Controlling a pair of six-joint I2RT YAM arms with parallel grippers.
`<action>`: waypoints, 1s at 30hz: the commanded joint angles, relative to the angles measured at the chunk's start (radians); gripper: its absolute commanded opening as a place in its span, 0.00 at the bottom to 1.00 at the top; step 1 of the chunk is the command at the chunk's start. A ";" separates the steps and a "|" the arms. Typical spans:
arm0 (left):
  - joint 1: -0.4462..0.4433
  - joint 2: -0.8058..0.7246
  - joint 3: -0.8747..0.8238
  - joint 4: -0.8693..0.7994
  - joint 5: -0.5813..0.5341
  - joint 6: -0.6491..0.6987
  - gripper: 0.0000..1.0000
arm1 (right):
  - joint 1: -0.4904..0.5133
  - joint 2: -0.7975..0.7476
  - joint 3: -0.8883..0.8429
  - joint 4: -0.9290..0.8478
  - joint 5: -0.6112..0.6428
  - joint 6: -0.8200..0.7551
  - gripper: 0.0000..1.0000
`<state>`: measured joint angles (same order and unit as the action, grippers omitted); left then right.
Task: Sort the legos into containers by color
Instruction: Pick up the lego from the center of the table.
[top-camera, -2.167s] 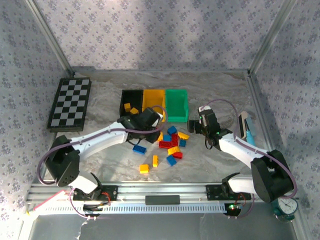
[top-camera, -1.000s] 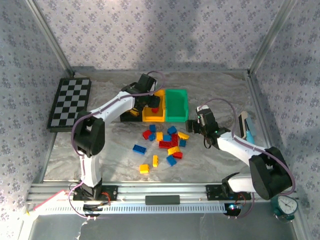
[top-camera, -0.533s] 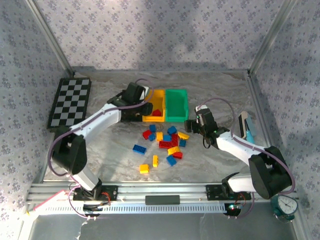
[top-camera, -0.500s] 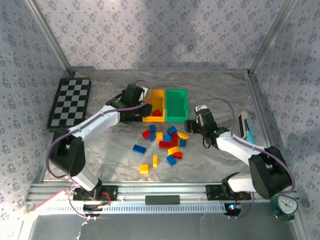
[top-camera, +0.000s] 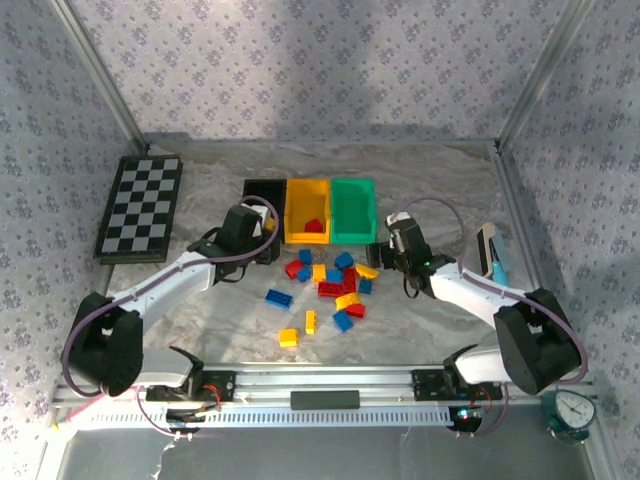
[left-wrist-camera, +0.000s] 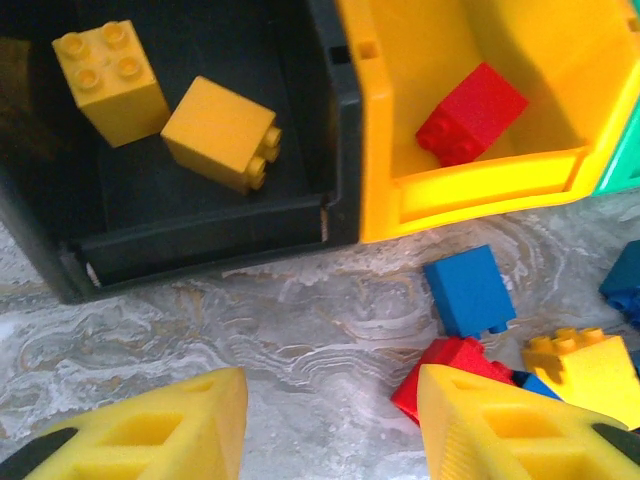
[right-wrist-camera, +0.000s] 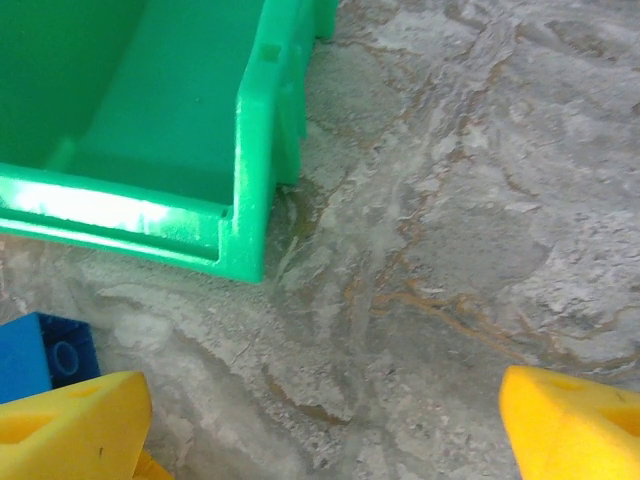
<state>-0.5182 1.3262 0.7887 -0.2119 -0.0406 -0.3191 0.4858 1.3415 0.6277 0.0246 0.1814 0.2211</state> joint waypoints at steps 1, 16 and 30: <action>0.007 -0.034 -0.033 0.062 0.005 0.013 0.48 | 0.020 0.024 0.001 -0.011 -0.092 0.023 0.89; 0.163 -0.124 -0.222 0.215 0.006 -0.017 0.48 | 0.074 0.015 0.015 -0.175 -0.209 0.049 0.77; 0.256 -0.219 -0.287 0.223 0.049 -0.072 0.49 | 0.090 0.105 0.035 -0.153 -0.192 0.081 0.72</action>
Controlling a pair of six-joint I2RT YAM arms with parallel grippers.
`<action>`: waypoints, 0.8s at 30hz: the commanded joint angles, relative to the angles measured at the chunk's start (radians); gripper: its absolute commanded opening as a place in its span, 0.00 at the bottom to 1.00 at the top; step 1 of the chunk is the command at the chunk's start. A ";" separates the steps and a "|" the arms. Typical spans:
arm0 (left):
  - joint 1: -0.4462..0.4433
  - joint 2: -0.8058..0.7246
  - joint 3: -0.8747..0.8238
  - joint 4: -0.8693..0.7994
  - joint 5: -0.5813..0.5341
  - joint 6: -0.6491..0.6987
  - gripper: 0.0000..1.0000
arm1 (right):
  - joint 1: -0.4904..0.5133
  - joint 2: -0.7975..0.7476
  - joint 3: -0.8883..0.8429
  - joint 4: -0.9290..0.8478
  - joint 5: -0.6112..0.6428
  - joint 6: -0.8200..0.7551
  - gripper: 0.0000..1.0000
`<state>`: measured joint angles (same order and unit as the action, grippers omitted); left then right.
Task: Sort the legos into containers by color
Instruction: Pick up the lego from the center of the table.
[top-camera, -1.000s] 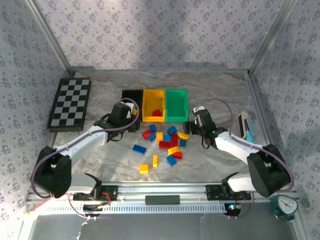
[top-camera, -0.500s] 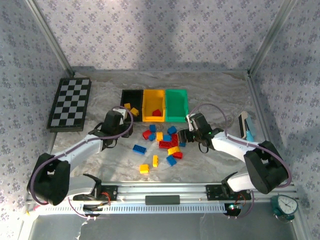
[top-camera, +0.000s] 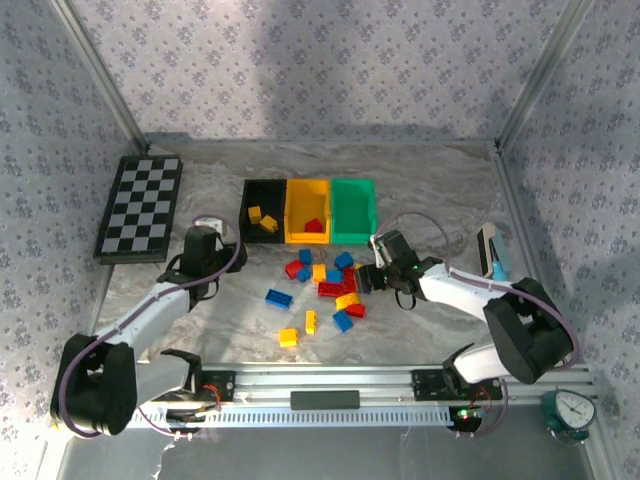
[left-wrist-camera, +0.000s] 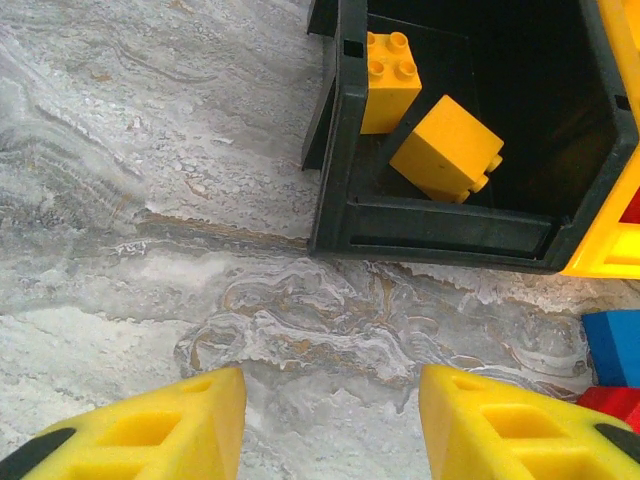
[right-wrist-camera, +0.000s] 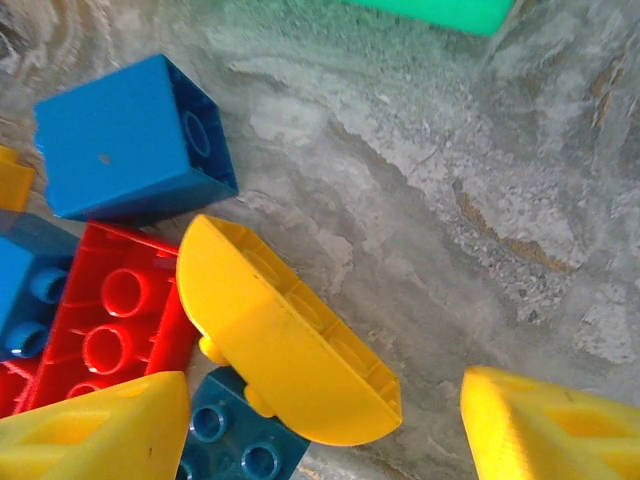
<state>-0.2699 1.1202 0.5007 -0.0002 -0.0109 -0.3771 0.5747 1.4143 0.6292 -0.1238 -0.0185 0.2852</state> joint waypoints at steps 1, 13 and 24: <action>0.008 -0.014 0.000 0.011 0.019 -0.016 0.49 | 0.000 0.045 0.045 -0.006 0.000 0.017 0.71; 0.015 -0.017 0.003 0.000 0.009 -0.017 0.49 | 0.009 0.101 0.099 0.007 -0.056 0.006 0.33; 0.020 -0.014 0.002 -0.001 0.002 -0.031 0.49 | 0.037 0.019 0.168 -0.079 -0.041 0.005 0.21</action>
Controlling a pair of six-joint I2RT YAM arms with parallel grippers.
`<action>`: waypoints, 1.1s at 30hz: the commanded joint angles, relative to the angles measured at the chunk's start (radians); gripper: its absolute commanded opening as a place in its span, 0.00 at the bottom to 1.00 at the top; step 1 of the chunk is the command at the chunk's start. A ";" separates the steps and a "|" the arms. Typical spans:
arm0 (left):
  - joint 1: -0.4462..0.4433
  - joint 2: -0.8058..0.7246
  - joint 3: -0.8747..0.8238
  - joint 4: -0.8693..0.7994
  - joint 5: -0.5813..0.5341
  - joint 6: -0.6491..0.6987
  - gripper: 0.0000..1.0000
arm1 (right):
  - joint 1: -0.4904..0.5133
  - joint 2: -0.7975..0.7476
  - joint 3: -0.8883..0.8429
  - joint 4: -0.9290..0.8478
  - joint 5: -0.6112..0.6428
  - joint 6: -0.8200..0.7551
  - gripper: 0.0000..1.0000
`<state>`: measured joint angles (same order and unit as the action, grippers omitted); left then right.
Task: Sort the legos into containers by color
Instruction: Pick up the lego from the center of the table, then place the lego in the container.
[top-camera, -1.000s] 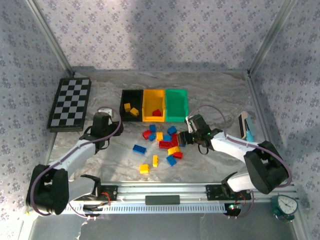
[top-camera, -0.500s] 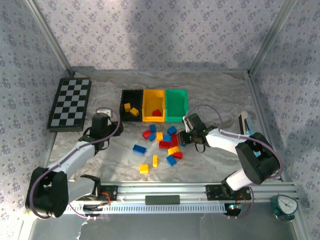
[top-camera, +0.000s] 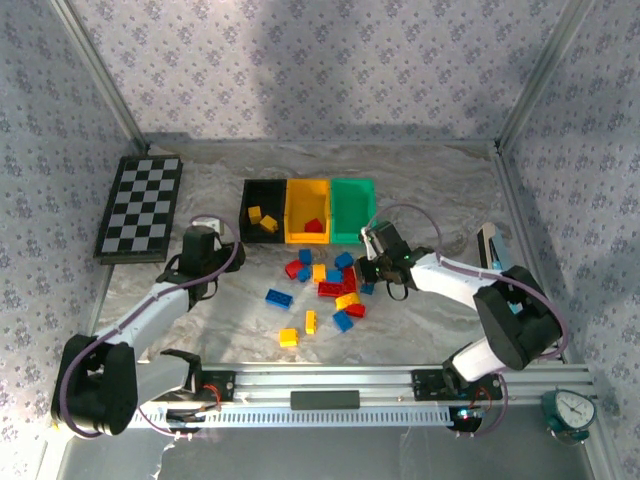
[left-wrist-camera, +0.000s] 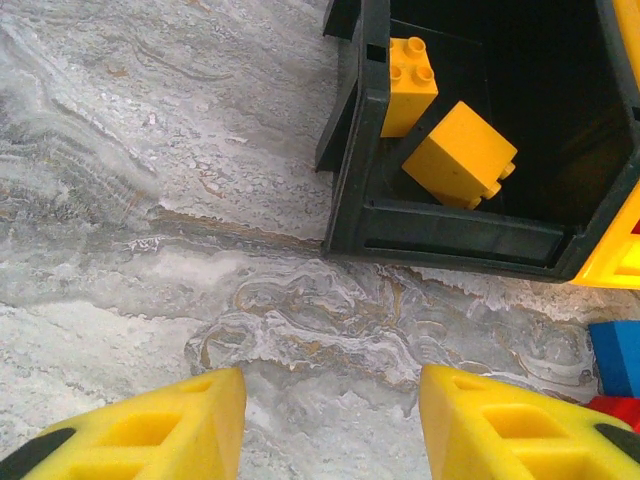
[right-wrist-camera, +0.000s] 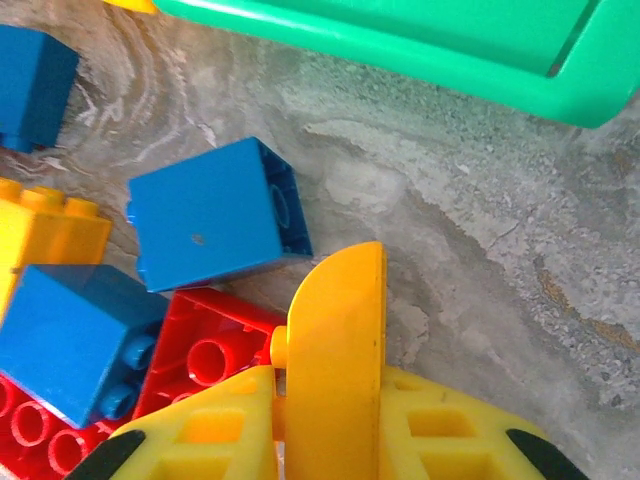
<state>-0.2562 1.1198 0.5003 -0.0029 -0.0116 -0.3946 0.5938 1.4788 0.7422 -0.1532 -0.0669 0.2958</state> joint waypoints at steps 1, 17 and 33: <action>0.007 -0.015 0.001 0.001 0.000 -0.013 0.49 | 0.026 -0.054 0.075 -0.065 0.013 -0.004 0.21; 0.018 0.037 0.012 0.006 0.006 -0.031 0.49 | 0.208 0.356 0.705 -0.114 -0.024 -0.034 0.21; 0.026 0.059 0.021 0.024 0.056 -0.023 0.59 | 0.211 0.896 1.511 -0.413 0.066 -0.031 0.30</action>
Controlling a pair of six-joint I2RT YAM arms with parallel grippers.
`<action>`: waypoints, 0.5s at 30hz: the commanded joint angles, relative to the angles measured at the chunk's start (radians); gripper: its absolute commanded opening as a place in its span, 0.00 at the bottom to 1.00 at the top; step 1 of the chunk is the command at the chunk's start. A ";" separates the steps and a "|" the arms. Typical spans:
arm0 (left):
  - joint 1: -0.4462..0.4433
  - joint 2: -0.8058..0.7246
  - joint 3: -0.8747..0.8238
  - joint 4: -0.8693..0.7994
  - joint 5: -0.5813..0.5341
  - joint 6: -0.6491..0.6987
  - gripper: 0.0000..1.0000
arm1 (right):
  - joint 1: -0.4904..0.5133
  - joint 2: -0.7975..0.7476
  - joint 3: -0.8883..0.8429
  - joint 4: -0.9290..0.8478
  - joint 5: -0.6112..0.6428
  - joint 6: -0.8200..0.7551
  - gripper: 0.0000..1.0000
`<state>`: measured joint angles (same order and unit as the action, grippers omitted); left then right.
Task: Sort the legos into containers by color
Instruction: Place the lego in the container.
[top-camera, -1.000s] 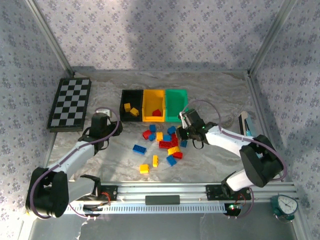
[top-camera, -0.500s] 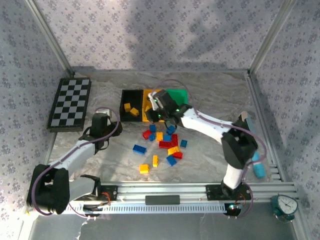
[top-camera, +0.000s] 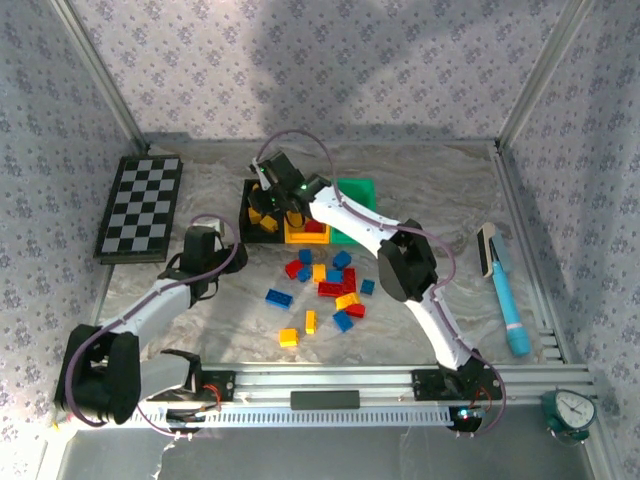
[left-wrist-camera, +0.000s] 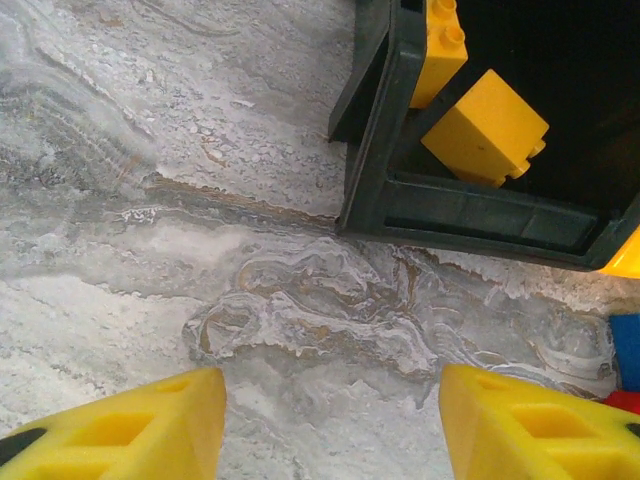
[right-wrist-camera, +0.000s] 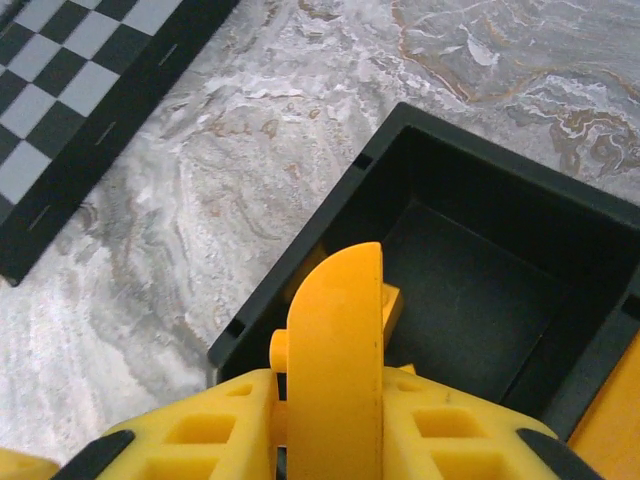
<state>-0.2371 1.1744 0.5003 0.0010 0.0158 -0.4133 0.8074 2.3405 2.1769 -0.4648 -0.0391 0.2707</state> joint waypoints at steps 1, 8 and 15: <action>0.007 0.006 0.022 0.019 0.029 -0.004 0.59 | -0.002 0.044 0.094 -0.111 0.043 -0.002 0.34; 0.007 0.006 0.026 0.017 0.028 -0.010 0.59 | 0.010 -0.004 0.040 -0.118 0.059 -0.013 0.43; 0.007 0.007 0.024 0.016 0.015 -0.016 0.58 | 0.076 -0.184 -0.240 -0.030 0.079 -0.030 0.44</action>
<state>-0.2356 1.1759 0.5003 0.0017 0.0299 -0.4171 0.8425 2.2597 2.0064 -0.5201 0.0196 0.2619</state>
